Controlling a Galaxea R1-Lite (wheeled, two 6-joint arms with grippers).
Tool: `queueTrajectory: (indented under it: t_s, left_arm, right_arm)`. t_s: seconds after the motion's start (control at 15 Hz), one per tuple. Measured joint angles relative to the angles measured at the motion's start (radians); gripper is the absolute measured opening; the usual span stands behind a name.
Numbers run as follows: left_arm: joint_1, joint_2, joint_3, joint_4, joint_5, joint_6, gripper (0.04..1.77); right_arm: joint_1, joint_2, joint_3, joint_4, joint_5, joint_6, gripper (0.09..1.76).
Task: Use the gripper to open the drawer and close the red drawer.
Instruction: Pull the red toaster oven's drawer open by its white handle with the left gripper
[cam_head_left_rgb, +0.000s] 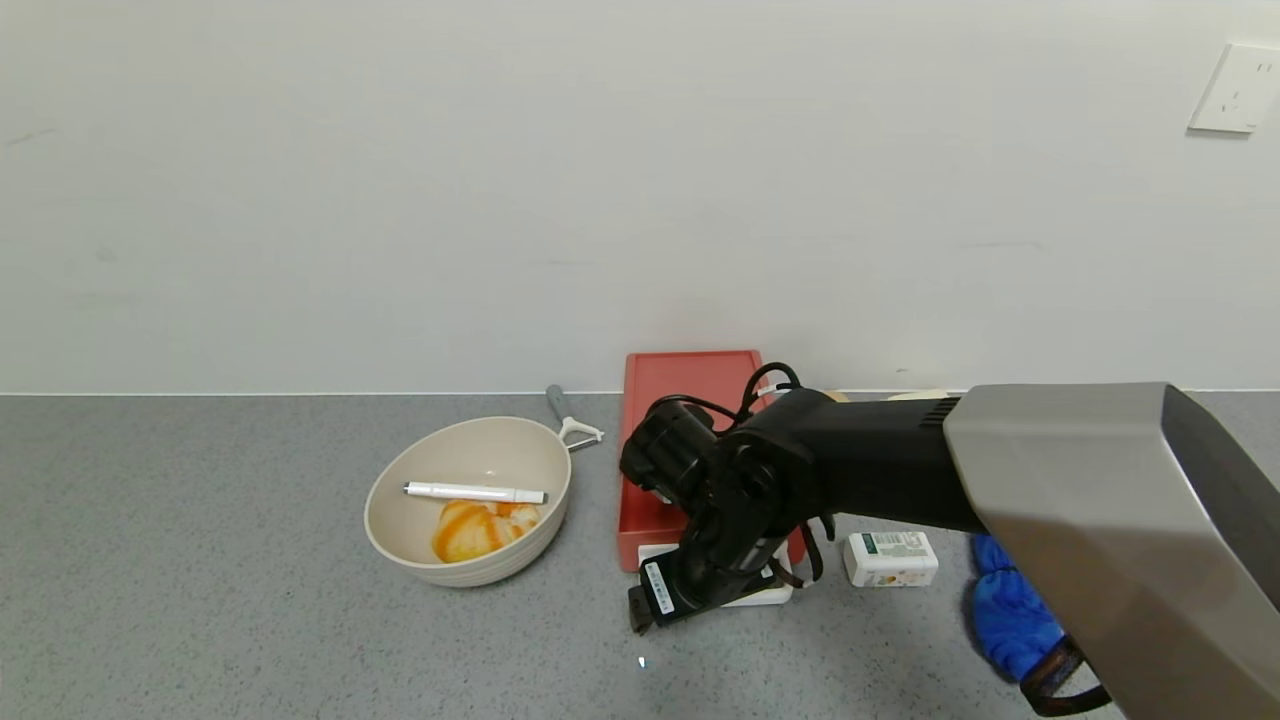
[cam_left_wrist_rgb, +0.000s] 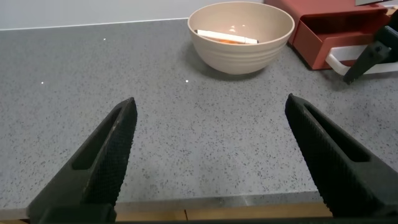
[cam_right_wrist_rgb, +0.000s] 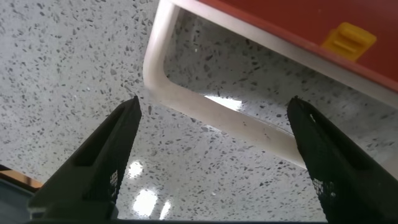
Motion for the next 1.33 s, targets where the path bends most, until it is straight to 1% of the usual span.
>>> queueTrajectory:
  t_s: [0.27, 0.47, 0.87, 1.07, 1.13, 1.2, 1.33]
  left_arm:
    - [0.0, 0.0, 0.0, 0.0, 0.0, 0.0, 1.72]
    - [0.0, 0.0, 0.0, 0.0, 0.0, 0.0, 1.72]
    - [0.0, 0.0, 0.0, 0.0, 0.0, 0.0, 1.72]
    - [0.0, 0.0, 0.0, -0.013, 0.0, 0.0, 1.72]
    - [0.0, 0.0, 0.0, -0.113, 0.0, 0.0, 1.72]
    - [0.0, 0.0, 0.0, -0.263, 0.0, 0.0, 1.72]
    - [0.0, 0.0, -0.001, -0.728, 0.0, 0.0, 1.72]
  right_arm:
    - [0.029, -0.018, 0.033, -0.001, -0.001, 0.012, 1.71]
    - [0.043, -0.029, 0.053, -0.001, -0.001, 0.048, 1.71]
    - [0.047, -0.054, 0.119, -0.004, -0.003, 0.067, 1.71]
    - [0.057, -0.063, 0.133, 0.0, 0.0, 0.074, 1.71]
    - [0.059, -0.065, 0.134, 0.0, 0.001, 0.074, 1.71]
    - [0.06, -0.066, 0.134, 0.0, 0.001, 0.073, 1.71]
    - [0.061, -0.07, 0.135, -0.001, 0.0, 0.084, 1.71]
